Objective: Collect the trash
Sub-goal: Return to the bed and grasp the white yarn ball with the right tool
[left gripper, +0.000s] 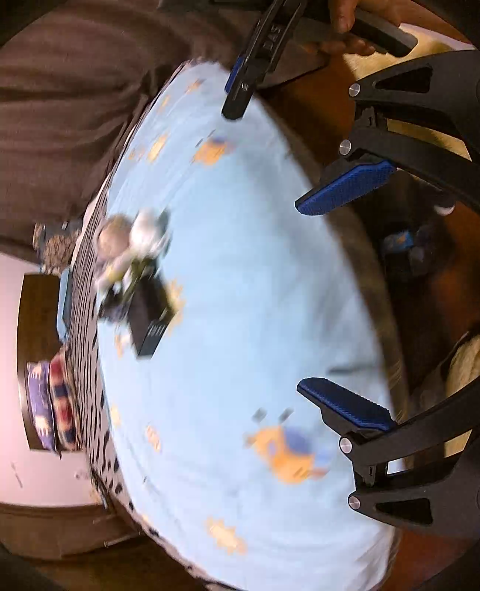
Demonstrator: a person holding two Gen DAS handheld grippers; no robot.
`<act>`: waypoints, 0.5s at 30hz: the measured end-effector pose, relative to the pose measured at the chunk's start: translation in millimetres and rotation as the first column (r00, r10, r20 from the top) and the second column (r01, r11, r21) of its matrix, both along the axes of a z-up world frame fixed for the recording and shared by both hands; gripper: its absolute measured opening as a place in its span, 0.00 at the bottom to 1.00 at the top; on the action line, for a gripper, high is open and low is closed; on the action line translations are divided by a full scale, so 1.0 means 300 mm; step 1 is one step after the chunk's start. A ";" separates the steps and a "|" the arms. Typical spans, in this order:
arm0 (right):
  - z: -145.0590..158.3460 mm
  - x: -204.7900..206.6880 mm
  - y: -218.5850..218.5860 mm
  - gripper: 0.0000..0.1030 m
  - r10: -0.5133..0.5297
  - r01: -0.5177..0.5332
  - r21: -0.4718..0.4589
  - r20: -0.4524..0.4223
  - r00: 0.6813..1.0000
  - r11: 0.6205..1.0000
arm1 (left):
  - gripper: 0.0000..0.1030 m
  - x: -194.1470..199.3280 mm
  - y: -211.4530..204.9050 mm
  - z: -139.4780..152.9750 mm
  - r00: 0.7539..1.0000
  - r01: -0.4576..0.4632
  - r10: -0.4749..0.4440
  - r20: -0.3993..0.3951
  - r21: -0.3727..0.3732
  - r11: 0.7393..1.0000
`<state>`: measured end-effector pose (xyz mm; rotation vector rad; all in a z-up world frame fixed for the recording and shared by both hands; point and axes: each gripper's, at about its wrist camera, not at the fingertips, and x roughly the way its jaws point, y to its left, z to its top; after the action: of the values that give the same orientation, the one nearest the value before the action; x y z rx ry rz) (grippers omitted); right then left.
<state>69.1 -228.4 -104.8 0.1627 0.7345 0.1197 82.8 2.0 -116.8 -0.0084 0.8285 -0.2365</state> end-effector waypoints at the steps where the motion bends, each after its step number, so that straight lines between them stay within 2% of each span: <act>1: 0.008 0.029 0.012 0.84 0.006 -0.006 -0.003 0.004 1.000 1.000 | 0.82 0.027 0.011 0.009 1.000 -0.012 0.012 0.002 0.002 1.000; 6: 0.014 0.146 0.082 0.84 0.028 -0.028 0.028 -0.005 1.000 0.999 | 0.85 0.154 0.069 0.028 0.999 -0.037 0.037 0.011 0.005 0.999; 15: 0.016 0.339 0.180 0.83 0.063 -0.063 0.033 0.007 0.998 0.997 | 0.85 0.305 0.092 0.028 1.000 -0.014 0.014 -0.001 0.013 1.000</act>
<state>170.7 -174.3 -100.1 0.1705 0.7324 0.1924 174.2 29.7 -108.3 -0.0021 0.8313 -0.2180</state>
